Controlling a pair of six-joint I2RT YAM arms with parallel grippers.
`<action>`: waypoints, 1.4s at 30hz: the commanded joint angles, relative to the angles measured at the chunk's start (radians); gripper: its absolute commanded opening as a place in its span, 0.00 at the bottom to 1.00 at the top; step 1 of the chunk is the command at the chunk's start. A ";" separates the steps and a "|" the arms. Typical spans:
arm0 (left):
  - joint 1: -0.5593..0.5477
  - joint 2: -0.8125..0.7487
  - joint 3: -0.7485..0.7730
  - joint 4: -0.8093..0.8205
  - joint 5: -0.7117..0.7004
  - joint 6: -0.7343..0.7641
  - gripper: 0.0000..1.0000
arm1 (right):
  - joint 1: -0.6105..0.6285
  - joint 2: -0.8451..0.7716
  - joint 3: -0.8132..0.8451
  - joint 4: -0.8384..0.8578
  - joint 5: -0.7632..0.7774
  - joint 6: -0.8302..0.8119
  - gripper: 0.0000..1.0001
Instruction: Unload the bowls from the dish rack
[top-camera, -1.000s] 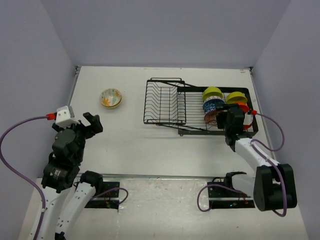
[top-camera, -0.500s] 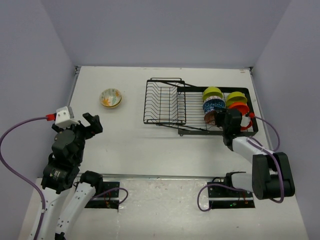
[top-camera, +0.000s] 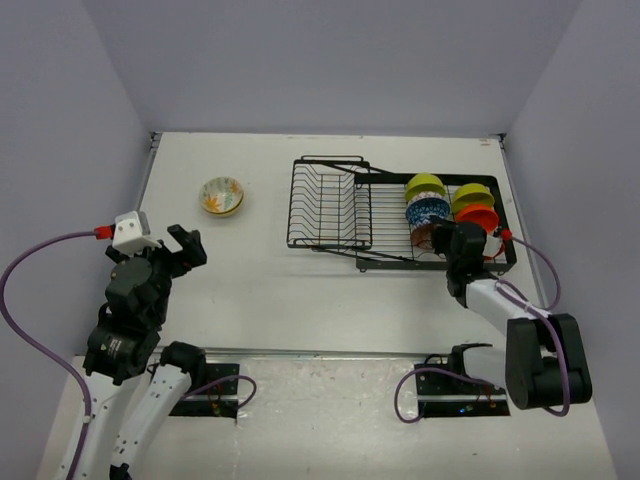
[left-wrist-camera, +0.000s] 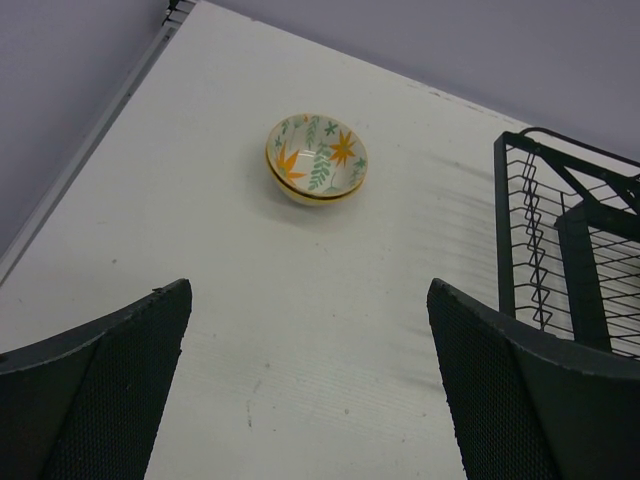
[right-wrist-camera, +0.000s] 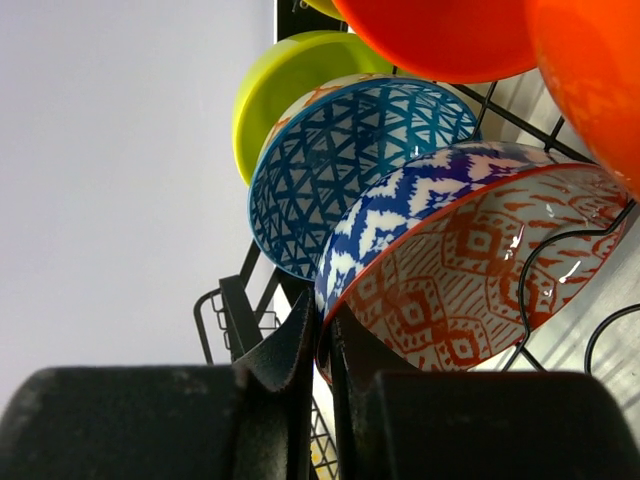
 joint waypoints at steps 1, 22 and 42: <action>-0.003 0.009 0.003 0.043 0.005 0.005 1.00 | -0.007 -0.021 -0.013 0.025 0.046 -0.006 0.04; -0.003 0.012 0.003 0.045 0.015 0.008 1.00 | -0.007 -0.074 -0.073 0.326 -0.034 -0.143 0.00; -0.003 0.009 0.003 0.045 0.016 0.009 1.00 | -0.007 -0.142 -0.081 0.507 -0.146 -0.282 0.00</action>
